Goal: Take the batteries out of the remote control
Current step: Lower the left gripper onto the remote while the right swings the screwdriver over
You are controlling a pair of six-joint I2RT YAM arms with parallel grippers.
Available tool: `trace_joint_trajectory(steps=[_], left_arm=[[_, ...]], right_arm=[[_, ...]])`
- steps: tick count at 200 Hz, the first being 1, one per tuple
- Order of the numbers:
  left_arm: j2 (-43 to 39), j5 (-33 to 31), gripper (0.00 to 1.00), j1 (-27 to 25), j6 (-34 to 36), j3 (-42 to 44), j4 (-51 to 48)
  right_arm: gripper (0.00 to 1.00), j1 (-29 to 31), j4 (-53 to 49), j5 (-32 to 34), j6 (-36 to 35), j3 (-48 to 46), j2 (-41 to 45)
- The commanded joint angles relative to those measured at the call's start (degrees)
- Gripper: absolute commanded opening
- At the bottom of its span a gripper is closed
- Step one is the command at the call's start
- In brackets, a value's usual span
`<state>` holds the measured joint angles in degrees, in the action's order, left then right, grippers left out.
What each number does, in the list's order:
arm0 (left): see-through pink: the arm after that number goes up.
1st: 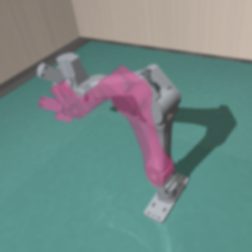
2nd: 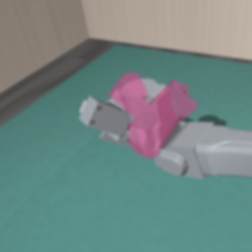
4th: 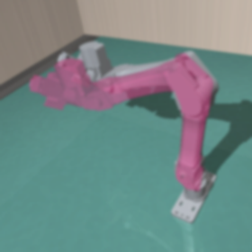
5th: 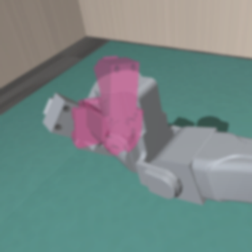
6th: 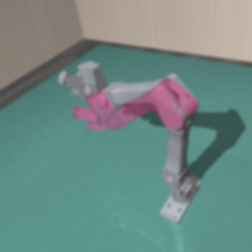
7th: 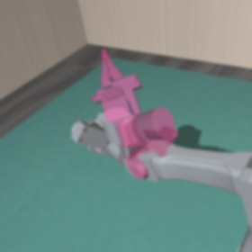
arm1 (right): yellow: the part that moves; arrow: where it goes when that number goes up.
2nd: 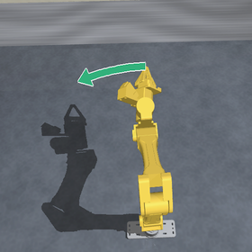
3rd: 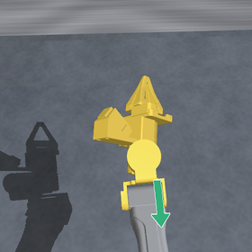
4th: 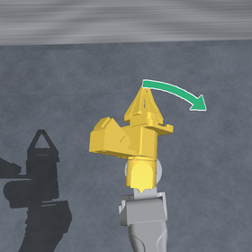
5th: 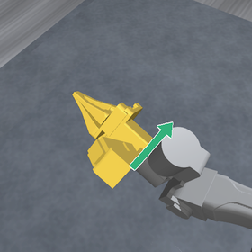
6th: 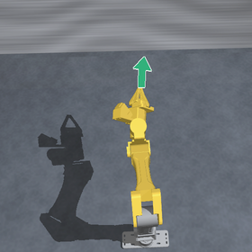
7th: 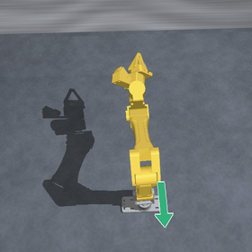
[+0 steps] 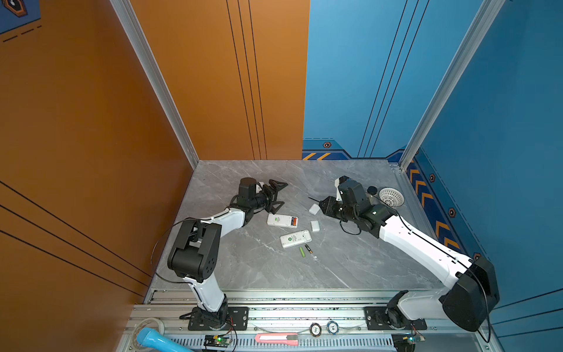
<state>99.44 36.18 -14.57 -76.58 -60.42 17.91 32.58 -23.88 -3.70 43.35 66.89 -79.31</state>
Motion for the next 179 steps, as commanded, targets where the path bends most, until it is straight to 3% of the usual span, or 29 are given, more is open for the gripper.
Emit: trace_joint_trajectory(steps=[1,23,45,59,81,102,179], left_arm=[[-3.2,-3.8,0.96,-0.9,33.6,-11.8,-29.0],[-1.9,-11.5,0.94,-3.3,63.1,-21.7,-49.8],[0.2,-17.3,0.91,-4.6,87.8,-23.7,-59.0],[1.9,-21.0,0.90,-5.5,98.8,-23.7,-62.4],[5.6,-25.6,0.89,-5.7,107.4,-24.0,-64.5],[7.6,-25.3,0.89,-5.8,114.2,-23.3,-64.4],[13.2,-25.4,0.94,-6.5,126.7,-23.5,-64.1]], right_arm=[[0.00,-3.1,-9.6,-2.8,-1.5,5.7,-3.3],[0.00,-5.6,-13.3,-8.4,-5.6,10.5,-7.0],[0.00,-7.6,-16.6,-13.3,-8.0,13.9,-10.3],[0.00,-8.0,-16.5,-15.0,-8.6,14.5,-11.1],[0.00,-7.9,-17.3,-15.6,-9.5,15.6,-12.1],[0.00,-7.6,-16.9,-16.4,-8.7,15.6,-12.3],[0.00,-5.3,-16.2,-16.9,-7.7,12.3,-12.4]])
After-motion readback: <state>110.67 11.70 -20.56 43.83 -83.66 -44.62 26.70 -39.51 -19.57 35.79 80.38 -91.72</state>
